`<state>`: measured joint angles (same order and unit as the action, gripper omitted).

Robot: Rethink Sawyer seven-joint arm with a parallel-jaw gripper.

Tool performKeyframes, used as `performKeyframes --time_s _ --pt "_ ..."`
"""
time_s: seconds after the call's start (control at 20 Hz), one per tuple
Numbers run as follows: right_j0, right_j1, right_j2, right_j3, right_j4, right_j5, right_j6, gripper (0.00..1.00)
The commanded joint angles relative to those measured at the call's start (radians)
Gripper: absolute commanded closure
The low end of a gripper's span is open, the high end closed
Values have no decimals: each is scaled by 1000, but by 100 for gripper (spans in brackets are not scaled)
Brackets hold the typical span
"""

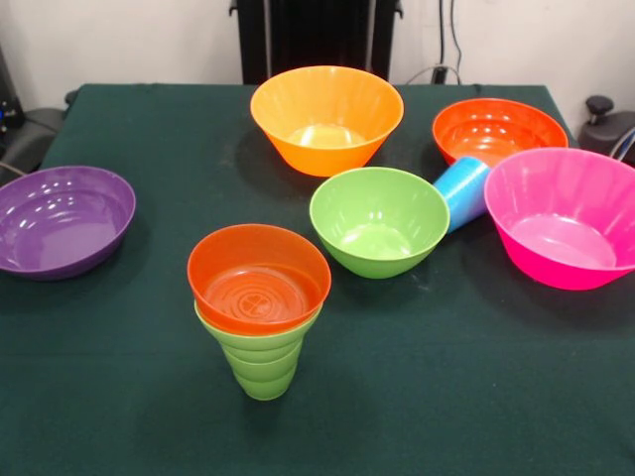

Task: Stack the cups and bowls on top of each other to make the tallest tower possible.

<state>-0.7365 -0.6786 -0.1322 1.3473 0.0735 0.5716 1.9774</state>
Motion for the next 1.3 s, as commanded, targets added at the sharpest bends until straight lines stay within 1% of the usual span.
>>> performKeyframes --time_s 0.05,0.1,0.2,0.35,0.45,0.6,0.8,1.05,1.1,1.15,1.2,1.3 --pt "71 152 8 -214 -7 159 141 100" --pt "80 174 2 -231 -2 157 156 100" --pt "80 196 -8 -292 12 203 164 100" --pt "99 247 -35 -376 27 238 199 100" --pt "112 268 -49 -392 42 233 220 100" --pt "118 289 -67 -433 59 259 234 100" --pt "116 329 -88 -515 84 314 242 100" --pt "134 395 -121 -607 109 341 284 100" --pt "138 407 -128 -621 115 342 292 100" --pt "132 375 -126 -567 117 317 277 100" --pt "136 379 -130 -566 122 313 284 100" --pt "146 402 -142 -599 130 320 306 100"
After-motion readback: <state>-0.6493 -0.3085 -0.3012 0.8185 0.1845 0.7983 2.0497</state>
